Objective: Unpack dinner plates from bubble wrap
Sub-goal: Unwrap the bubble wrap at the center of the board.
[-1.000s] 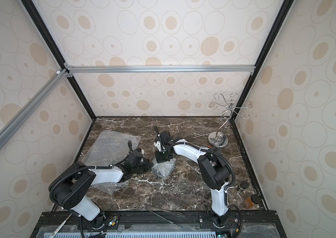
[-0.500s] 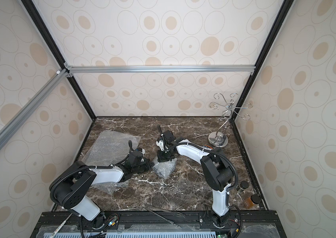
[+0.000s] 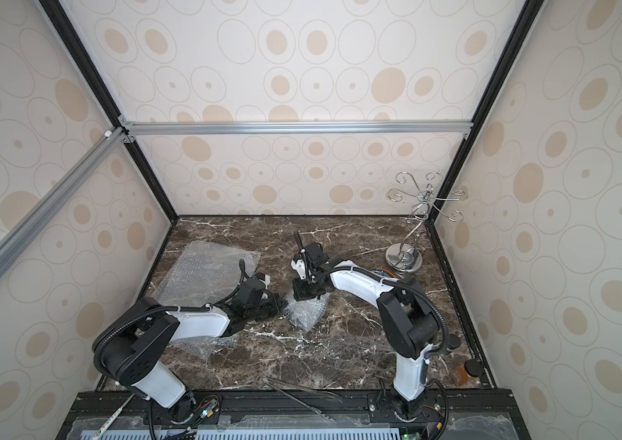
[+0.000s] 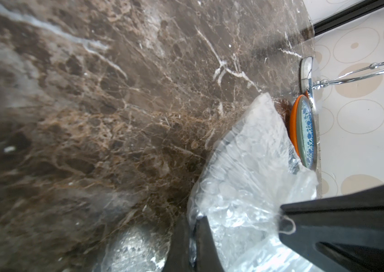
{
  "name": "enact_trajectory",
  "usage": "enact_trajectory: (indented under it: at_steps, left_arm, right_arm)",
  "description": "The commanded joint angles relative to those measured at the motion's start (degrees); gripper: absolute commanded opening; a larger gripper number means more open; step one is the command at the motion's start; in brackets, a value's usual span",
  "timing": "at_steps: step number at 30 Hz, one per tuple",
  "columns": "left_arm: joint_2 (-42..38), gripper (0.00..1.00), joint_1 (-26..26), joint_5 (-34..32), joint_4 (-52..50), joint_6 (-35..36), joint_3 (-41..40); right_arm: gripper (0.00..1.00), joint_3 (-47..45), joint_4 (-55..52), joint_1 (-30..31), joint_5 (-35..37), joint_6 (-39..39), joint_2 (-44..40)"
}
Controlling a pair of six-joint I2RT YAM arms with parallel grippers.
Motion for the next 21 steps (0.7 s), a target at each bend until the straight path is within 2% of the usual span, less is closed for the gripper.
enact_trajectory:
  at_steps: [1,11,21]
  left_arm:
    - [2.6,0.00,0.6,-4.8,-10.4,0.7,-1.8]
    - [2.7,0.00,0.6,-4.7,-10.6,0.9,-2.0]
    - [2.9,0.00,0.7,-4.7,-10.4,1.0,-2.1]
  right_arm:
    - [0.04,0.5,3.1,-0.6,-3.2,1.0,-5.3]
    - [0.05,-2.8,9.2,-1.9,-6.0,4.8,-7.8]
    - [0.08,-4.3,10.6,-2.5,-5.6,5.1,-9.8]
